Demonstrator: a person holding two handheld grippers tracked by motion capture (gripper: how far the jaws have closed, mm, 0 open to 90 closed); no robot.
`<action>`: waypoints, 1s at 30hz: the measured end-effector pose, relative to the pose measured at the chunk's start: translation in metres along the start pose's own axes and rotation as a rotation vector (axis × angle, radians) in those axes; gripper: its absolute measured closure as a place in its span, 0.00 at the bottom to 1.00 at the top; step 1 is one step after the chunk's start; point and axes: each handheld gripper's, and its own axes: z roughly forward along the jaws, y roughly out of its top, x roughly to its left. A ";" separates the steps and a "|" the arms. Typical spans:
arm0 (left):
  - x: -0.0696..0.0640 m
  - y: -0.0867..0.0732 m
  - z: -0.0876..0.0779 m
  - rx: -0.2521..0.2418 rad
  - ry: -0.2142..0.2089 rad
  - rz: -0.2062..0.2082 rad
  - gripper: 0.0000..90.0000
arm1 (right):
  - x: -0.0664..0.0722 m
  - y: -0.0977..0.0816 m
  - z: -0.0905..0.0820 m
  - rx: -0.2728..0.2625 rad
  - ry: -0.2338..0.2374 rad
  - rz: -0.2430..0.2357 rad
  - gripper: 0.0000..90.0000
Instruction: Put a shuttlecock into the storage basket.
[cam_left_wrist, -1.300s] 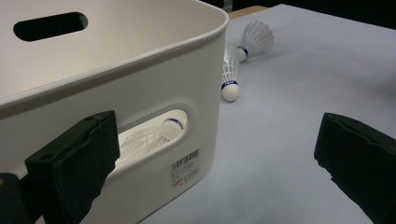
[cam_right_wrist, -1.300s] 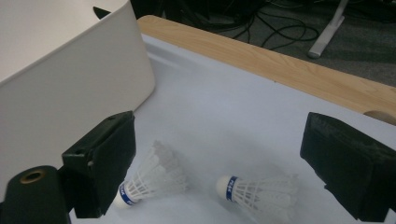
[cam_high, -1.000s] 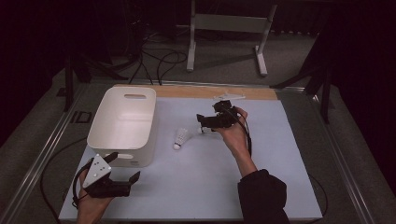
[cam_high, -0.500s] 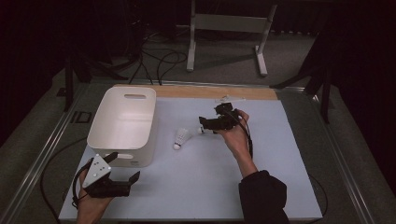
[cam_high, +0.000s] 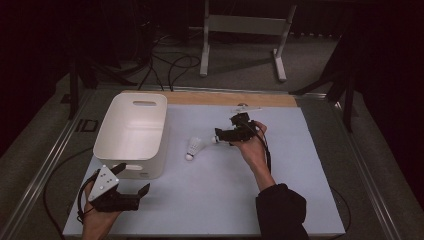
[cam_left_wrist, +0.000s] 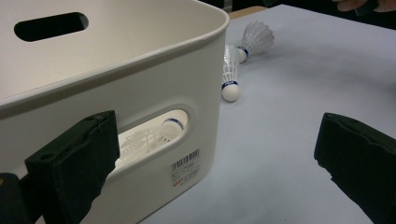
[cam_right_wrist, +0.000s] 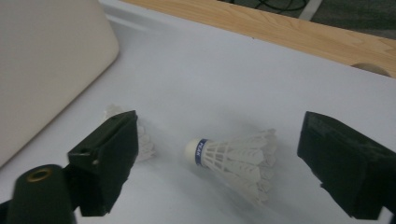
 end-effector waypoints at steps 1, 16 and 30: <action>0.000 0.000 0.000 0.000 0.000 0.000 0.01 | 0.000 0.000 0.000 0.001 -0.002 -0.001 0.15; 0.000 0.000 0.000 -0.002 0.001 0.000 0.01 | -0.006 -0.010 0.005 0.024 -0.015 0.016 0.16; 0.001 0.001 -0.001 -0.004 0.003 0.001 0.01 | -0.011 -0.019 0.021 0.087 -0.010 0.055 0.23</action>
